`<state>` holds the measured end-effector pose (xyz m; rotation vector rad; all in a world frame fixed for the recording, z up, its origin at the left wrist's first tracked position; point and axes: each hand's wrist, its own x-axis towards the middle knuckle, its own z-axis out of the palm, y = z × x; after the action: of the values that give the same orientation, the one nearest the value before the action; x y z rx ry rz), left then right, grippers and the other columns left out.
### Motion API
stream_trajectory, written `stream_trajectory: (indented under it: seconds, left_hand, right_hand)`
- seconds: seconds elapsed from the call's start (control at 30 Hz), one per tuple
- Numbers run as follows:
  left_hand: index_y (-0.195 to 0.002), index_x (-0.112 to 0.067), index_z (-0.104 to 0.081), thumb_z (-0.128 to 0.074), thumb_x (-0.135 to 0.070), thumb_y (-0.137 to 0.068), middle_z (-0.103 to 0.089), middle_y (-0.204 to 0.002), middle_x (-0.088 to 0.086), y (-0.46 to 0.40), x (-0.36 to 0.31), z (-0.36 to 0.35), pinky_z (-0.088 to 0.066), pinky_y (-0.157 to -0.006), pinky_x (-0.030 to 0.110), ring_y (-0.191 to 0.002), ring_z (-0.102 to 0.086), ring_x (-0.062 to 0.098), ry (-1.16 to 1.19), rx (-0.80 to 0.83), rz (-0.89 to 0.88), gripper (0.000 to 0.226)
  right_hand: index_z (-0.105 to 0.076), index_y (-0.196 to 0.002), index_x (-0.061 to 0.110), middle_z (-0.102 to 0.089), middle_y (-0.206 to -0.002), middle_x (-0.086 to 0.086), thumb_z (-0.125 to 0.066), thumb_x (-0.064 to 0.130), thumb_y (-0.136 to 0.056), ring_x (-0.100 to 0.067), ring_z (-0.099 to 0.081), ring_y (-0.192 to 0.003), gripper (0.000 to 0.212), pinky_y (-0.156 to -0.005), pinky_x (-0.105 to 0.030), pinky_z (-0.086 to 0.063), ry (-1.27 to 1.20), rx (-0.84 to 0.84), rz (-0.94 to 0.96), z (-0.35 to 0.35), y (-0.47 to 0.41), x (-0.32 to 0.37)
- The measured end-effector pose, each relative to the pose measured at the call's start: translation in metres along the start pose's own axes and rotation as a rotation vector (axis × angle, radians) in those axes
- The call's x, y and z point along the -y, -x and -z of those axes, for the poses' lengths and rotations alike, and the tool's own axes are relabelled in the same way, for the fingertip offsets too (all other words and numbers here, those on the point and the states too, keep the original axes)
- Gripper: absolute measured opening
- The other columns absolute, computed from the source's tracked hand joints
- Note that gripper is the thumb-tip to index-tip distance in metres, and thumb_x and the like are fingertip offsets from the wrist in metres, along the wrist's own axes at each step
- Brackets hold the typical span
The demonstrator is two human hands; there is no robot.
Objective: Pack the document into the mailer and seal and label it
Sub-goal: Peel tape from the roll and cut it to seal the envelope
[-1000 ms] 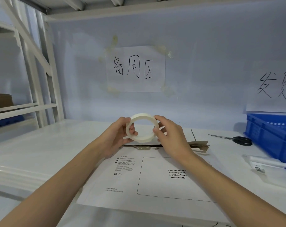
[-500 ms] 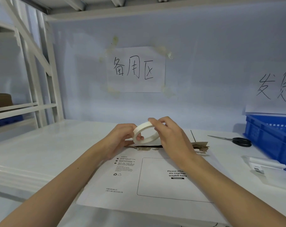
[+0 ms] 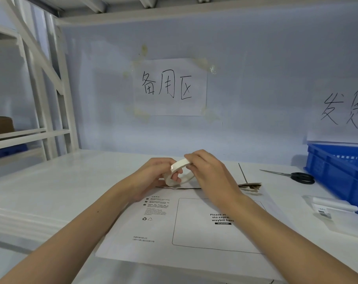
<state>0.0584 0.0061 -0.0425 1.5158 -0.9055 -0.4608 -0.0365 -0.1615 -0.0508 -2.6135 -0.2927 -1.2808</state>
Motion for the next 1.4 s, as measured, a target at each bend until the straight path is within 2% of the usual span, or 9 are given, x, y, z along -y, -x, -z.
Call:
stream_trajectory:
  seconds: [0.13,0.27,0.33,0.5,0.73,0.9,1.07,1.23,1.4]
  left_hand:
    - [-0.09,-0.008,-0.073,-0.052,-0.008,-0.074,-0.066,-0.084,0.015,0.001,-0.002,-0.001,-0.055,-0.077,0.027,-0.091,-0.066,0.029,0.034,0.016,0.022,0.027]
    - [-0.108,0.012,-0.063,-0.051,-0.01,-0.074,-0.07,-0.084,0.003,0.001,-0.003,-0.001,-0.054,-0.078,0.026,-0.093,-0.064,0.025,0.0,0.042,0.016,0.042]
    - [-0.106,0.017,-0.059,-0.05,-0.009,-0.074,-0.072,-0.088,-0.003,0.002,-0.003,-0.001,-0.053,-0.08,0.027,-0.094,-0.063,0.025,-0.013,0.051,0.006,0.042]
    - [-0.082,-0.002,-0.07,-0.061,-0.015,-0.066,-0.07,-0.114,0.004,0.004,-0.004,-0.002,-0.053,-0.082,0.027,-0.097,-0.064,0.022,0.02,0.068,-0.001,0.022]
    - [-0.096,-0.006,-0.078,-0.073,-0.015,-0.063,-0.072,-0.115,0.006,0.005,-0.006,-0.006,-0.05,-0.102,0.041,-0.107,-0.064,0.022,0.117,0.093,0.018,0.035]
    - [-0.117,-0.004,-0.071,-0.07,-0.004,-0.084,-0.065,-0.13,0.015,0.003,-0.005,-0.004,-0.043,-0.11,0.045,-0.119,-0.06,0.028,0.123,0.116,0.045,0.032]
    - [-0.116,-0.006,-0.071,-0.067,0.004,-0.083,-0.069,-0.119,0.016,0.003,-0.002,-0.002,-0.053,-0.089,0.026,-0.116,-0.062,0.033,0.15,0.109,0.055,0.035]
    - [-0.108,-0.009,-0.075,-0.053,0.016,-0.089,-0.068,-0.12,0.023,0.0,0.006,0.002,-0.045,-0.106,0.039,-0.109,-0.064,0.03,0.083,0.081,0.077,0.038]
    - [-0.101,-0.007,-0.076,-0.062,0.001,-0.087,-0.071,-0.11,0.018,-0.003,0.006,0.001,-0.047,-0.103,0.036,-0.102,-0.066,0.025,0.041,0.033,0.076,0.021]
  right_hand:
    - [-0.067,-0.114,0.011,-0.061,-0.108,0.001,-0.059,0.013,-0.097,-0.022,-0.06,-0.091,0.019,-0.077,-0.038,-0.051,-0.07,0.016,-0.08,0.003,0.001,-0.001]
    - [-0.066,-0.118,0.014,-0.061,-0.113,0.003,-0.056,0.015,-0.098,-0.018,-0.06,-0.098,0.023,-0.084,-0.036,-0.049,-0.117,0.039,-0.15,0.004,-0.001,-0.002]
    - [-0.067,-0.117,0.015,-0.061,-0.112,0.004,-0.056,0.015,-0.098,-0.018,-0.061,-0.098,0.022,-0.084,-0.037,-0.05,-0.122,0.041,-0.162,0.004,0.0,-0.003]
    - [-0.068,-0.114,0.016,-0.061,-0.109,0.005,-0.057,0.015,-0.098,-0.017,-0.061,-0.094,0.02,-0.084,-0.037,-0.05,-0.145,0.035,-0.191,0.005,0.0,-0.003]
    - [-0.067,-0.115,0.016,-0.061,-0.109,0.005,-0.055,0.014,-0.098,-0.018,-0.06,-0.095,0.021,-0.085,-0.037,-0.049,-0.158,0.05,-0.224,0.006,-0.001,-0.006]
    - [-0.066,-0.114,0.017,-0.062,-0.109,0.005,-0.052,0.014,-0.099,-0.018,-0.058,-0.095,0.021,-0.085,-0.035,-0.048,-0.14,0.057,-0.272,0.006,-0.001,-0.009]
    - [-0.065,-0.109,0.015,-0.064,-0.102,-0.001,-0.051,0.012,-0.098,-0.022,-0.058,-0.091,0.017,-0.083,-0.04,-0.049,-0.125,0.061,-0.315,0.007,-0.001,-0.012]
    - [-0.063,-0.107,0.013,-0.062,-0.095,-0.002,-0.049,0.01,-0.098,-0.023,-0.056,-0.088,0.017,-0.081,-0.04,-0.049,-0.118,0.068,-0.337,0.007,-0.001,-0.014]
    - [-0.063,-0.11,0.013,-0.063,-0.098,-0.004,-0.05,0.01,-0.098,-0.024,-0.056,-0.089,0.018,-0.082,-0.041,-0.048,-0.112,0.085,-0.354,0.006,-0.002,-0.016]
